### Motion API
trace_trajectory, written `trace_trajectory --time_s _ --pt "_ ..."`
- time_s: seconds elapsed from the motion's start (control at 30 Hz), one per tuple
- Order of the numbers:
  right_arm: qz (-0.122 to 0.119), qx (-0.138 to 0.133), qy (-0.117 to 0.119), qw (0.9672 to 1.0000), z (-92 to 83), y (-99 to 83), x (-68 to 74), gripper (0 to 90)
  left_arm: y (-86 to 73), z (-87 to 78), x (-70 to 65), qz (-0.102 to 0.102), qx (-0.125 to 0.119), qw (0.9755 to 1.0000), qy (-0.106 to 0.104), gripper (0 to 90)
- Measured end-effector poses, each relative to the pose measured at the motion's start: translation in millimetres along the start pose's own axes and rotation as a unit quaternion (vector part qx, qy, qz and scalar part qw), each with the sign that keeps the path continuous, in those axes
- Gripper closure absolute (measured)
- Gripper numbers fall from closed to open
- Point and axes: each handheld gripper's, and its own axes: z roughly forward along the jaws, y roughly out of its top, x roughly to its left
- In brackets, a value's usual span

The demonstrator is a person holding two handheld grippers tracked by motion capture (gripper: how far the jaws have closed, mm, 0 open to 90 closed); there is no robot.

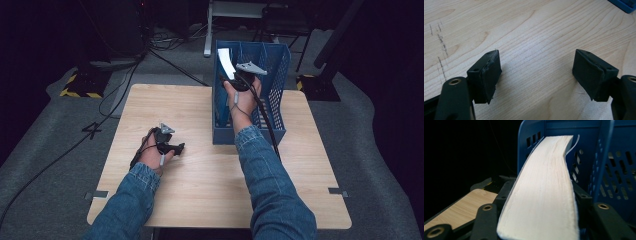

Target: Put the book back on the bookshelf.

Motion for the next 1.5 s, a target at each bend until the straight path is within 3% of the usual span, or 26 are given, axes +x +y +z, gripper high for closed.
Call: trace_trajectory --time_s 0.3,0.5,0.67,0.73,0.9,1.13,1.33,1.4,1.47,1.5 --pt "-0.013 -0.002 0.009 0.9999 -25.9 7.0 -5.1 46.9 -7.9 -7.9 2.9 -0.002 0.001 1.0000 0.001 23.2" --pt "-0.010 0.001 0.050 0.9987 -56.1 13.2 -13.5 46.3 -16.7 -16.5 5.5 -0.005 0.000 1.0000 0.002 23.1" --pt "-0.028 0.005 0.072 0.9970 -78.0 15.5 -16.4 45.0 -22.1 -21.7 7.0 -0.001 0.000 1.0000 0.000 22.8" --pt "-0.027 0.012 0.086 0.9959 -89.0 15.9 -17.3 44.1 -23.2 -22.4 6.6 0.000 0.003 1.0000 -0.004 18.8" --pt "-0.047 0.018 0.098 0.9939 -115.4 15.4 -22.0 43.0 -23.3 -22.3 6.4 0.004 0.006 0.9999 -0.008 16.5" --pt "-0.052 0.037 0.108 0.9922 -156.5 3.7 -43.7 40.5 -22.2 -20.9 6.1 0.015 0.011 0.9997 -0.014 10.5" --pt "-0.057 0.058 0.110 0.9905 -187.5 -14.4 -63.4 39.1 -23.8 -23.3 11.9 -0.011 0.002 0.9994 -0.034 10.6" --pt "-0.058 0.068 0.110 0.9899 -195.3 -21.5 -68.8 38.8 -24.2 -23.7 11.1 -0.006 0.005 0.9995 -0.029 10.6" --pt "-0.059 0.076 0.110 0.9892 -205.7 -32.2 -74.9 38.3 -24.5 -23.1 7.5 0.020 0.012 0.9996 -0.013 10.6" --pt "-0.056 0.081 0.111 0.9890 -210.1 -37.5 -77.2 38.2 -24.5 -23.1 7.5 0.020 0.012 0.9996 -0.013 10.8"
